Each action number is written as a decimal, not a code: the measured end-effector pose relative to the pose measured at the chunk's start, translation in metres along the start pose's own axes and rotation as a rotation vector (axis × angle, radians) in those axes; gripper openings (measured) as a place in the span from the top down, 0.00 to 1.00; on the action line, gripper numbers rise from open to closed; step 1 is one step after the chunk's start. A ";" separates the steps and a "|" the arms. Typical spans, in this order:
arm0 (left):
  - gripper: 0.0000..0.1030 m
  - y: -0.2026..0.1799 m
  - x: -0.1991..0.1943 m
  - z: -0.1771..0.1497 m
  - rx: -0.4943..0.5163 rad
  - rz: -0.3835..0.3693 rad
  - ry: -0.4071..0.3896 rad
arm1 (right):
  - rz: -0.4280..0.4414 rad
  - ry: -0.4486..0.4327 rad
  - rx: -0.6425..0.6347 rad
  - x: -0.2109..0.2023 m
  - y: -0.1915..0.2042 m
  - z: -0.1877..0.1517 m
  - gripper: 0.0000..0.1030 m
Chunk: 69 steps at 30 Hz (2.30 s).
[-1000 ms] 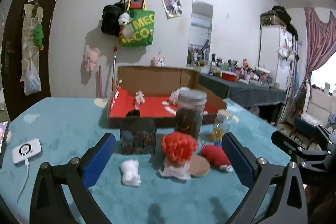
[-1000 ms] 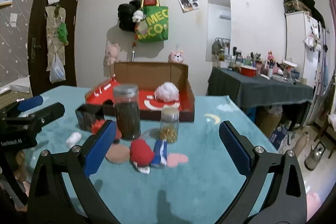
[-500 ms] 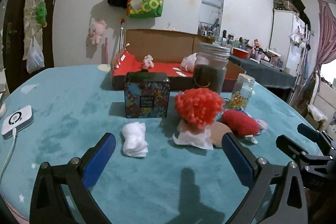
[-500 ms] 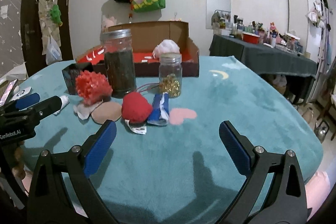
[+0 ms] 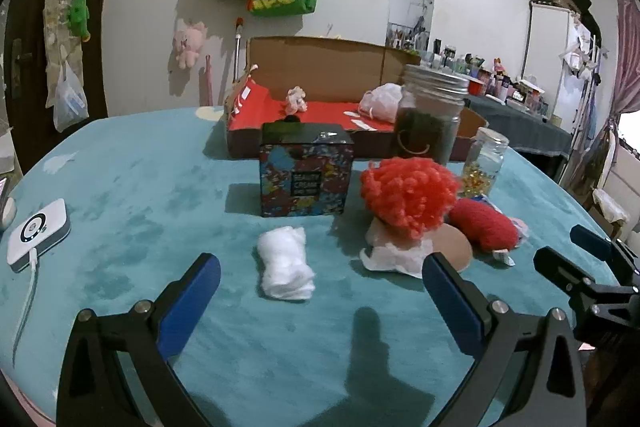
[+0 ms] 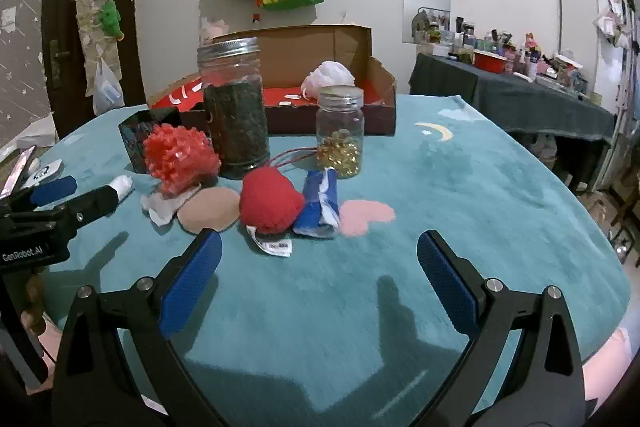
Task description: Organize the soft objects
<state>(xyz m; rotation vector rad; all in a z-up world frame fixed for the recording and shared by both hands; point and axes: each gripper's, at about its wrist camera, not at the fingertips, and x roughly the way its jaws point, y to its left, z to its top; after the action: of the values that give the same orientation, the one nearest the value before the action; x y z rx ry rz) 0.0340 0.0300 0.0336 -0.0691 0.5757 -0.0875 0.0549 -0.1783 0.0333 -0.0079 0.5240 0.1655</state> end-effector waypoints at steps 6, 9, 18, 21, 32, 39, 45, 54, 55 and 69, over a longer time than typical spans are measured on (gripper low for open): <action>0.00 0.011 0.005 0.009 0.002 0.003 0.044 | 0.028 0.010 -0.017 0.006 0.008 0.016 0.03; 0.00 0.016 0.008 0.014 0.009 0.008 0.055 | 0.049 0.007 -0.025 0.010 0.014 0.025 0.03; 0.07 0.027 0.030 0.025 0.044 -0.017 0.149 | 0.064 0.054 -0.071 0.033 0.025 0.045 0.03; 0.20 0.030 0.039 0.024 0.055 -0.034 0.191 | 0.101 0.104 -0.069 0.044 0.021 0.048 0.03; 0.82 0.031 0.038 0.020 0.080 -0.114 0.237 | 0.210 0.264 -0.122 0.077 0.021 0.045 0.65; 0.82 0.016 0.025 0.035 0.098 -0.185 0.192 | 0.236 0.208 -0.076 0.061 0.011 0.050 0.66; 0.82 0.003 0.033 0.035 0.115 -0.212 0.210 | 0.253 0.170 -0.091 0.050 0.013 0.057 0.66; 0.82 -0.005 0.040 0.039 0.119 -0.247 0.224 | 0.291 0.177 -0.083 0.053 0.013 0.058 0.66; 0.82 -0.005 0.040 0.039 0.123 -0.251 0.224 | 0.295 0.180 -0.081 0.053 0.013 0.058 0.66; 0.82 -0.004 0.040 0.037 0.121 -0.231 0.237 | 0.303 0.183 -0.069 0.053 0.013 0.057 0.66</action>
<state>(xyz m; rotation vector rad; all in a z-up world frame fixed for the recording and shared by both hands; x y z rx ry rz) 0.0870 0.0233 0.0431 -0.0073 0.7965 -0.3583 0.1263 -0.1541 0.0566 -0.0107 0.7006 0.4826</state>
